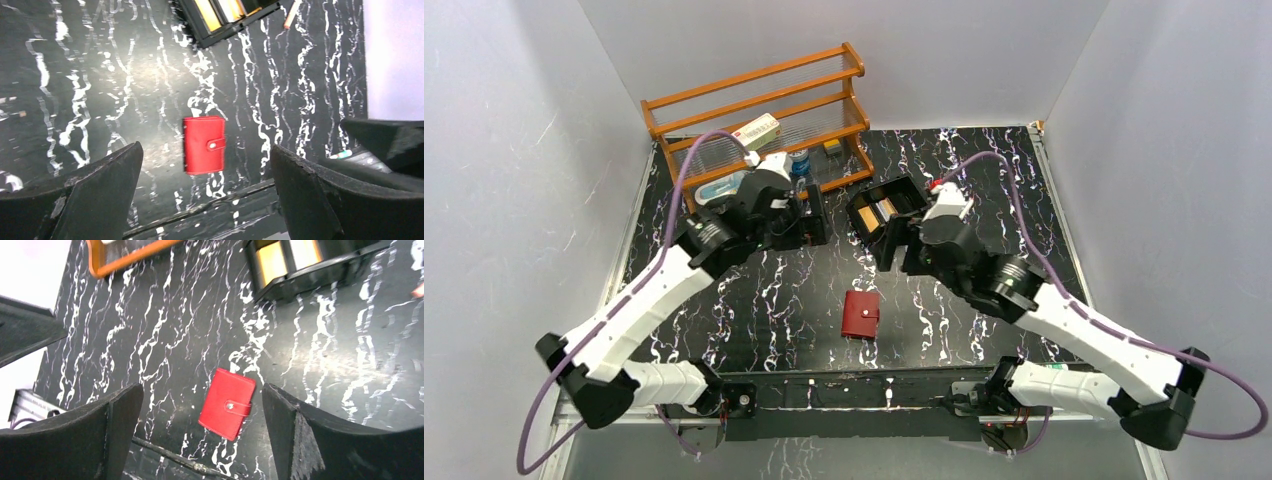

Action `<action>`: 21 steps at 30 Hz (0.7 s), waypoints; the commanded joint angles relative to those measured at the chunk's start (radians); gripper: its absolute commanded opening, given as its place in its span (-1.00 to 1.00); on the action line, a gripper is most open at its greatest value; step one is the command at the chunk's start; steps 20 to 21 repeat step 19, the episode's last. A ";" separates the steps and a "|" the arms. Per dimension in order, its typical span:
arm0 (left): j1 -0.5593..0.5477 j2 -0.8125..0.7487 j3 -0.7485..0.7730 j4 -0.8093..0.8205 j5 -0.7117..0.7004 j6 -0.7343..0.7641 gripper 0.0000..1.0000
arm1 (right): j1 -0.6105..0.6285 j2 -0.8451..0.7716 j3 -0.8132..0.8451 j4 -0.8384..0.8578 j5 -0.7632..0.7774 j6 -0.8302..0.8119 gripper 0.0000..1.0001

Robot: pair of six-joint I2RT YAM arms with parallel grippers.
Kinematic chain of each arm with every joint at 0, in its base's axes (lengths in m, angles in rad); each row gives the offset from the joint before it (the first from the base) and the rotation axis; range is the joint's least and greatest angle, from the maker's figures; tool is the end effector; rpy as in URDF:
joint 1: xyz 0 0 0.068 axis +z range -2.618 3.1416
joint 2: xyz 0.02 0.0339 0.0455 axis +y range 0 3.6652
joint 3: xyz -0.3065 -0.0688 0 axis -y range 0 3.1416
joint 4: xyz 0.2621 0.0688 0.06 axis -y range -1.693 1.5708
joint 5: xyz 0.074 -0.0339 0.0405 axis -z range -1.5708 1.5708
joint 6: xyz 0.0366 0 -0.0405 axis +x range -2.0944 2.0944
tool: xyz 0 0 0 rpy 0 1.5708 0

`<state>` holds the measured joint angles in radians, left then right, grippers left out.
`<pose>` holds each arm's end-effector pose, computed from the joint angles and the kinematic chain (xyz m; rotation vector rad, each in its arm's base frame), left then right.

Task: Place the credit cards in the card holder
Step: Reset both arms

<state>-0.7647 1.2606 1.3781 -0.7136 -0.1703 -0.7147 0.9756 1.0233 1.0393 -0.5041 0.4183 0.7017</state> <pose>0.1997 -0.1830 0.4339 -0.0451 2.2338 -0.6566 0.1337 0.1709 0.3890 -0.0208 2.0716 0.6274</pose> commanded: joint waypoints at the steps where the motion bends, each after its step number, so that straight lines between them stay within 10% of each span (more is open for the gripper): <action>1: 0.004 -0.129 0.004 -0.120 -0.098 0.092 0.97 | 0.000 -0.107 0.060 -0.104 0.177 -0.019 0.97; 21: 0.003 -0.437 -0.180 -0.038 -0.118 0.045 0.97 | 0.001 -0.290 -0.030 -0.149 0.230 0.108 0.97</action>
